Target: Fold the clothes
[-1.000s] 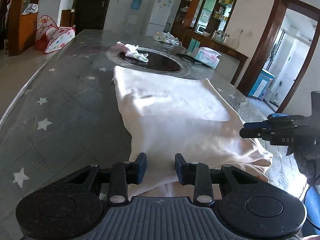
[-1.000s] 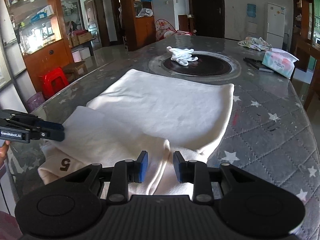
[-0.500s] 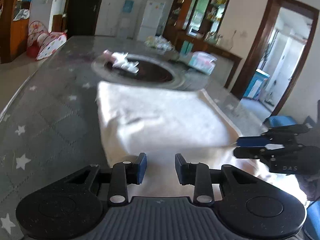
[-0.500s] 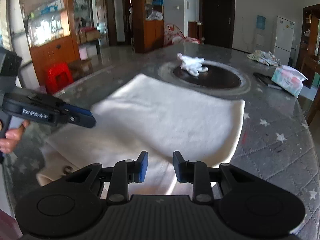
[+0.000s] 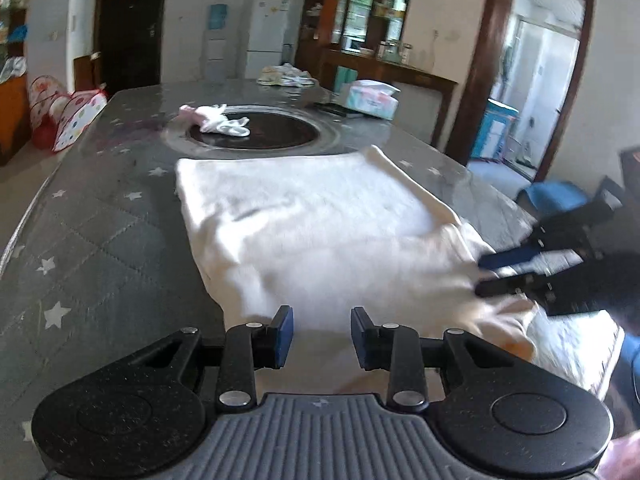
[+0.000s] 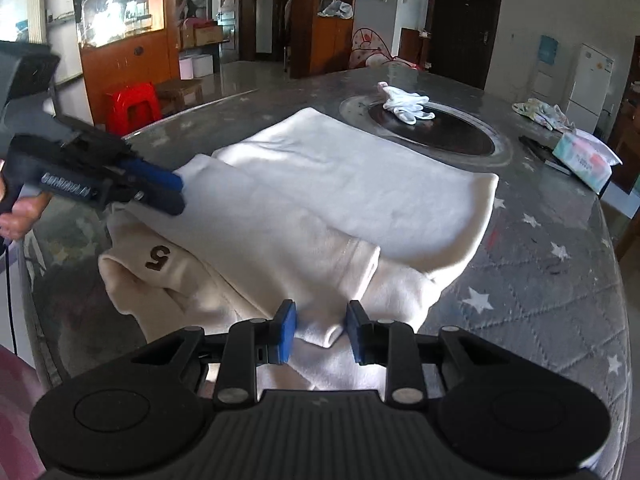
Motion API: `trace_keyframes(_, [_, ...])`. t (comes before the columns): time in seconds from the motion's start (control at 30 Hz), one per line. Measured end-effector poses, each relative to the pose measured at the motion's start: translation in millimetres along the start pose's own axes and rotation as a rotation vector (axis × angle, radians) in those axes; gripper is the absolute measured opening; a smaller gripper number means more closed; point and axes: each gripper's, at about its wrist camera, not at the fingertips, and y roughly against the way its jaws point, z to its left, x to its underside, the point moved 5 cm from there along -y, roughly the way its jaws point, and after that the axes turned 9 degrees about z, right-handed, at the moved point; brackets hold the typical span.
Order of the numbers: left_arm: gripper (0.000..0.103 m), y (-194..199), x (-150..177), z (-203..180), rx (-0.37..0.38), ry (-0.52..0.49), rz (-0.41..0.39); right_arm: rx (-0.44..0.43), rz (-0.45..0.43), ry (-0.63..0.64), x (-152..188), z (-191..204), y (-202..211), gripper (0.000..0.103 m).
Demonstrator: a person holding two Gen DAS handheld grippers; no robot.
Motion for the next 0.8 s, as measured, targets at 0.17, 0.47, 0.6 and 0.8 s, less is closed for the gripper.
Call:
trace_keyframes(0.17, [0.039,30.9,17.0,-15.6,0.027,-0.141,-0.012,-0.013,-0.007,0.027,2.6,3.6,18.3,0.027])
trace_keyframes(0.47, [0.046,29.3,51.9,-53.8,-0.064,-0.424,0.016,-0.016,0.018,0.113,14.8,17.8,31.8,0.036])
trace_keyframes(0.6, [0.046,20.7,50.6,-62.9,-0.089,-0.461,-0.019,-0.009,0.032,0.146,21.5,23.9,35.8,0.042])
trace_keyframes(0.8, [0.026,12.2,50.3,-66.6,-0.094,-0.487,-0.04,0.021,0.047,0.234,37.0,35.7,38.2,0.052])
